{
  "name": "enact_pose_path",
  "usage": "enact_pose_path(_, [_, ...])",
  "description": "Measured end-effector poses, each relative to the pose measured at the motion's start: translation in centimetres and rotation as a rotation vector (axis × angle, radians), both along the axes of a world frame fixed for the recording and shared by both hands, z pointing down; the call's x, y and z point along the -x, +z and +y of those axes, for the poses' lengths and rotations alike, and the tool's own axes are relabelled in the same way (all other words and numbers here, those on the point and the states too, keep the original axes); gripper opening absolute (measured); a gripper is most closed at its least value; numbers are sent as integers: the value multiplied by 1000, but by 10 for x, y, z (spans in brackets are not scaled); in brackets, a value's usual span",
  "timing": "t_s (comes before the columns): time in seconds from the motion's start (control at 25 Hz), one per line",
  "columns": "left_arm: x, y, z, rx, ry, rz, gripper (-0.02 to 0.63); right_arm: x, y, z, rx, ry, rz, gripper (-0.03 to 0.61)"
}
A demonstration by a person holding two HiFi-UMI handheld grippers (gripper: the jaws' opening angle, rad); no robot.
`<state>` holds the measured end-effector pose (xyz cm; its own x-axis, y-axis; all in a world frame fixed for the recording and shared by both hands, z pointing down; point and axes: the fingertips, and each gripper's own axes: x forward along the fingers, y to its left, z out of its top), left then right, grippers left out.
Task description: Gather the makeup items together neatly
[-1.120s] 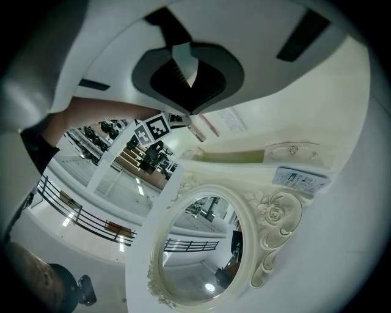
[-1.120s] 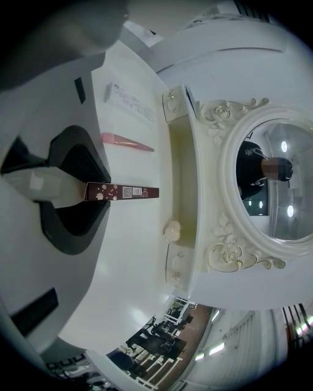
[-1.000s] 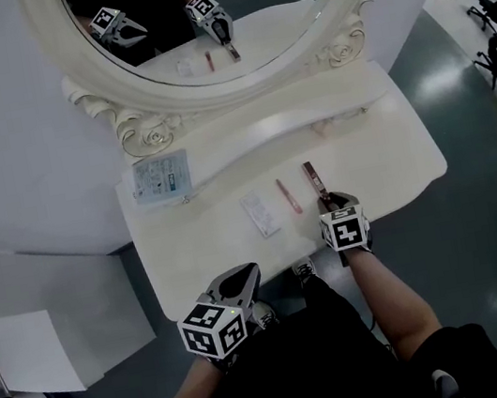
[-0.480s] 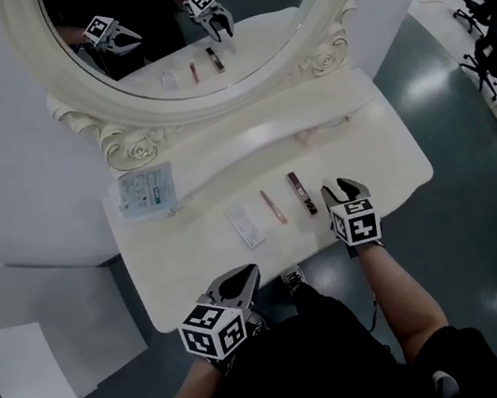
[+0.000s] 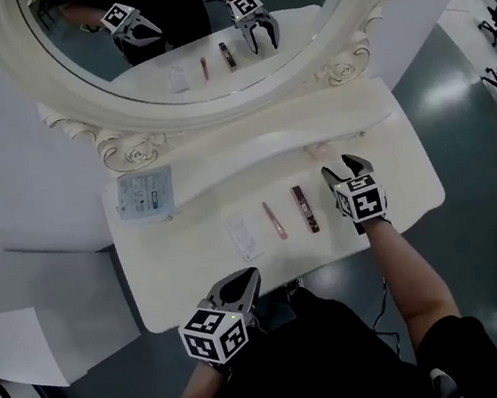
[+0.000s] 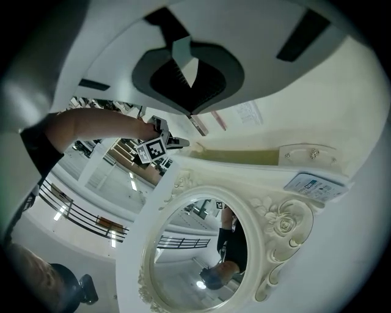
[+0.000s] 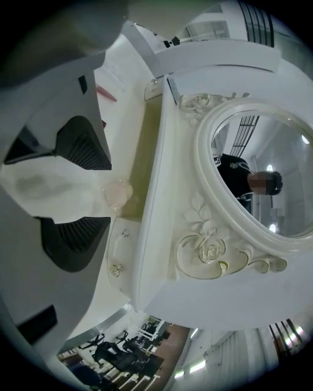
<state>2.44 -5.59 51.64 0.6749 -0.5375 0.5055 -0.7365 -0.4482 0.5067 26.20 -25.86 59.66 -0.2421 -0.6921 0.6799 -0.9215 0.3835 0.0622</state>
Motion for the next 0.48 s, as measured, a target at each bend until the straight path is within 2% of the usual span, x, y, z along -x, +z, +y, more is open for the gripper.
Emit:
enact_pose_path(0.2, [-8, 6, -9, 21, -48, -9, 9, 13, 14, -29, 24, -98, 19, 252])
enact_pose_path(0.48, [-2, 15, -15, 51, -127, -22, 9, 20, 35, -55, 53, -174, 77, 255])
